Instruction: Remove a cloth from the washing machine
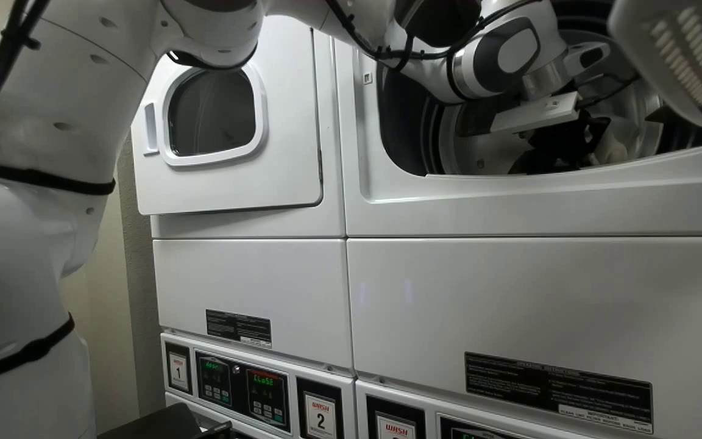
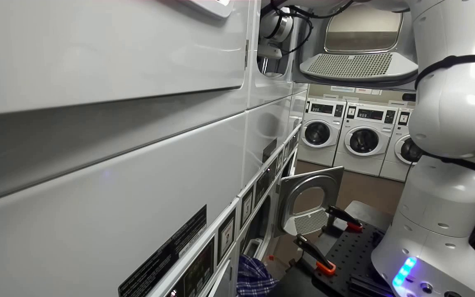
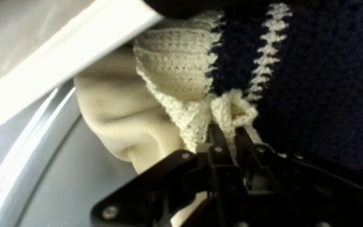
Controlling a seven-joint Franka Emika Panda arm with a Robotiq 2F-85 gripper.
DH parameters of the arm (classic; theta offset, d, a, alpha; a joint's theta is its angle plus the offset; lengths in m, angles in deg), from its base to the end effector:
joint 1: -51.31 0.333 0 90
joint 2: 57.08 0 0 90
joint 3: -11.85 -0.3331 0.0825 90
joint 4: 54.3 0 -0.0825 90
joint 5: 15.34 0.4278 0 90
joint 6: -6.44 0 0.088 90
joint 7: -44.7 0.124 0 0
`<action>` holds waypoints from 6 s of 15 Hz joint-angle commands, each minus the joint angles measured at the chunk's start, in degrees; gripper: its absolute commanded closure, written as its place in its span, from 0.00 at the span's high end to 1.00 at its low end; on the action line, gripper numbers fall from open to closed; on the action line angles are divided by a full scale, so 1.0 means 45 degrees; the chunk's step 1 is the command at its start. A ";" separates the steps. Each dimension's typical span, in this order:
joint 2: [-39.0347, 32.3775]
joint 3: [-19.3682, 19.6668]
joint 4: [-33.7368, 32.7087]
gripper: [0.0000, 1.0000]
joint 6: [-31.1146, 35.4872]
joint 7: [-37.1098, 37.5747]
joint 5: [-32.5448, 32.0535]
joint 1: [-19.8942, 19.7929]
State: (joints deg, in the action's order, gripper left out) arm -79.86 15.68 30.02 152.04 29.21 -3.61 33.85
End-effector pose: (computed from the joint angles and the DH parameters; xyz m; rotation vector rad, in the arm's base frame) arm 0.7336 -0.2769 0.5195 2.8750 -0.3112 1.0273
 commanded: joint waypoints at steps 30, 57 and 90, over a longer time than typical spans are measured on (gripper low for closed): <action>0.7373 0.3016 0.3548 0.07 -1.4558 -0.3001 -0.7364 0.0117; 0.7933 0.3235 1.0605 0.06 -0.9619 0.0817 -1.0458 0.0272; 0.9246 0.2954 1.2359 0.96 -0.5381 0.1092 -0.6983 0.0267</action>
State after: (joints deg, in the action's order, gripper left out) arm -40.58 29.55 84.09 127.02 33.96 -35.59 35.33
